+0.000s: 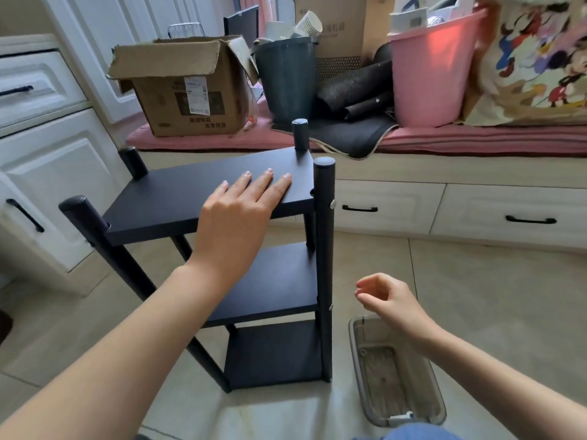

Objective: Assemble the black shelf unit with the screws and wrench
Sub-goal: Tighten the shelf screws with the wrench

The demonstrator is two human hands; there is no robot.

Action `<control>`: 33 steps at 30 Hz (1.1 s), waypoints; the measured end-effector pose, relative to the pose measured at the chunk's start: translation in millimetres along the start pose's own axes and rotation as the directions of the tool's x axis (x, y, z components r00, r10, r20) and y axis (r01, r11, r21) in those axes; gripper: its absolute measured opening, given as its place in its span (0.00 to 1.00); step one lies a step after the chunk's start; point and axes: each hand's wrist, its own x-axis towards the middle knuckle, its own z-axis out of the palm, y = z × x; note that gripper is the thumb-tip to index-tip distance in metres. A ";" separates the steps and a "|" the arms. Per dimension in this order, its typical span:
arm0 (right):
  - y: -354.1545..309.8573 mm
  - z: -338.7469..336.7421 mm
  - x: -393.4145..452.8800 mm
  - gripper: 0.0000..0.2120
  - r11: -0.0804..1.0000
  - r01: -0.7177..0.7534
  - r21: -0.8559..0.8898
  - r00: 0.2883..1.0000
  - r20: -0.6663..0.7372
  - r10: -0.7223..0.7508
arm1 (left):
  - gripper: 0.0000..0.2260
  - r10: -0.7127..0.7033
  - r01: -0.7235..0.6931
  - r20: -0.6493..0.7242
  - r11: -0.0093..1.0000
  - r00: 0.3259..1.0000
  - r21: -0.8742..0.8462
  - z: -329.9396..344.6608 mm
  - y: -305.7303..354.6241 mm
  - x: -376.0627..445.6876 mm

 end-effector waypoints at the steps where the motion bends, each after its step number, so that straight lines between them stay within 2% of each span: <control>1: 14.1 -1.8 -0.3 0.08 0.999 -0.041 -0.014 0.999 -0.005 0.041 | 0.25 -0.013 0.013 0.012 1.000 1.000 -0.005 0.3 0.3 0.3; 8: 120.1 12.9 10.7 0.08 0.933 -0.235 -0.271 0.958 0.097 0.269 | 0.23 -0.086 0.087 0.032 0.995 0.996 -0.038 3.0 4.0 -0.3; 12: 167.5 30.9 31.6 0.09 0.858 -0.239 -0.454 0.928 0.153 0.340 | 0.23 -0.102 0.101 -0.012 0.994 0.995 -0.038 6.2 5.5 -1.8; 14: 188.4 37.2 39.6 0.11 0.753 -0.194 -0.629 0.880 0.228 0.417 | 0.23 -0.101 0.100 -0.033 0.994 0.994 -0.038 7.1 5.2 -2.1; 16: 209.2 42.6 39.3 0.13 0.628 -0.130 -0.767 0.802 0.292 0.522 | 0.23 -0.106 0.106 -0.040 0.994 0.994 -0.020 7.1 4.8 -3.0; 18: 226.6 45.8 33.6 0.14 0.541 -0.078 -0.837 0.744 0.312 0.591 | 0.23 -0.105 0.105 -0.047 0.994 0.993 -0.010 6.9 5.6 -1.4; 20: 238.2 48.8 29.2 0.15 0.499 -0.076 -0.863 0.699 0.311 0.644 | 0.23 -0.112 0.112 -0.046 0.994 0.993 -0.012 6.8 7.3 0.1; 24: 253.1 53.9 23.6 0.16 0.401 0.097 -0.911 0.679 0.355 0.643 | 0.23 -0.128 0.128 -0.038 0.992 0.991 -0.005 4.7 8.5 0.4; 28: 264.5 59.0 23.3 0.19 0.392 0.176 -0.903 0.692 0.397 0.603 | 0.23 -0.140 0.140 -0.024 0.990 0.990 0.009 4.4 9.2 -1.9; 33: 273.3 65.4 27.0 0.21 0.312 0.353 -0.882 0.654 0.471 0.592 | 0.24 -0.151 0.151 -0.017 0.988 0.988 0.021 4.4 8.4 -0.2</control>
